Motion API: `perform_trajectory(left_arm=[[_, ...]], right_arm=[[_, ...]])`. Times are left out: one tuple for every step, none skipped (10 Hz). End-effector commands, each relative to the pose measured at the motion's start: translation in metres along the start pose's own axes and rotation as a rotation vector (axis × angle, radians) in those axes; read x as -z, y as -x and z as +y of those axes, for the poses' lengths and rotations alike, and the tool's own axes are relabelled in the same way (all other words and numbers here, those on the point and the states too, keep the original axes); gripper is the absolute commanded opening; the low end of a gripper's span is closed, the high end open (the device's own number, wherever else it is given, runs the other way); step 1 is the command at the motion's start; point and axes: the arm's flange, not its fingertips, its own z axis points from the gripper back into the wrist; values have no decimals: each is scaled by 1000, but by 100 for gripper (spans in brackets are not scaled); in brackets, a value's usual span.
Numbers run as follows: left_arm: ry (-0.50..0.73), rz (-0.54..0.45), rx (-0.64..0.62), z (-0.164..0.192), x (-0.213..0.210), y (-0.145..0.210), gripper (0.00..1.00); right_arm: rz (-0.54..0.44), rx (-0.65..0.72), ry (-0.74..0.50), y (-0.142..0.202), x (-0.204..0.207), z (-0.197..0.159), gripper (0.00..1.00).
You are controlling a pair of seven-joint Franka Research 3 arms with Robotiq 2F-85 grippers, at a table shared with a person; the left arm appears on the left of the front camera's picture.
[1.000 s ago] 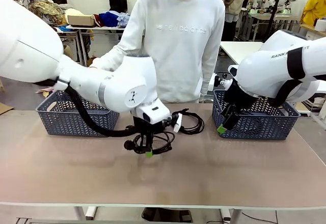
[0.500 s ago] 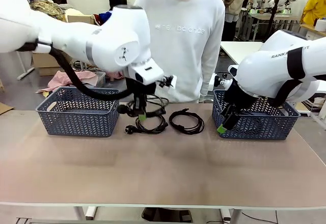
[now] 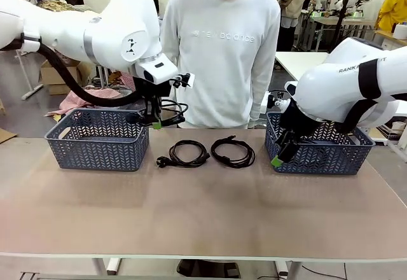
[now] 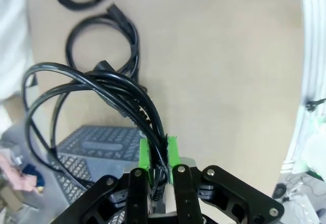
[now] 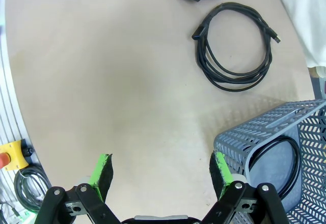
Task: Organize the cables according to human instructions.
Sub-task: Pick up a bundle of cables and place it in the basket indicated by the human.
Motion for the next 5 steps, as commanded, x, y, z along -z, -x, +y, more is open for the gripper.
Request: perform_trajectory(left_arm=[[27,3,-42,1,-9,9,0],[0,0,0,0,0,0,0],[0,0,0,0,0,0,0],[0,0,0,0,0,0,0],[0,0,0,0,0,0,0]], right_arm=[[-1,3,4,0,-1,1,100],[-1,3,4,0,-1,1,100],[-1,3,4,0,-1,1,100],[-1,3,4,0,-1,1,100],[-1,3,4,0,-1,1,100]])
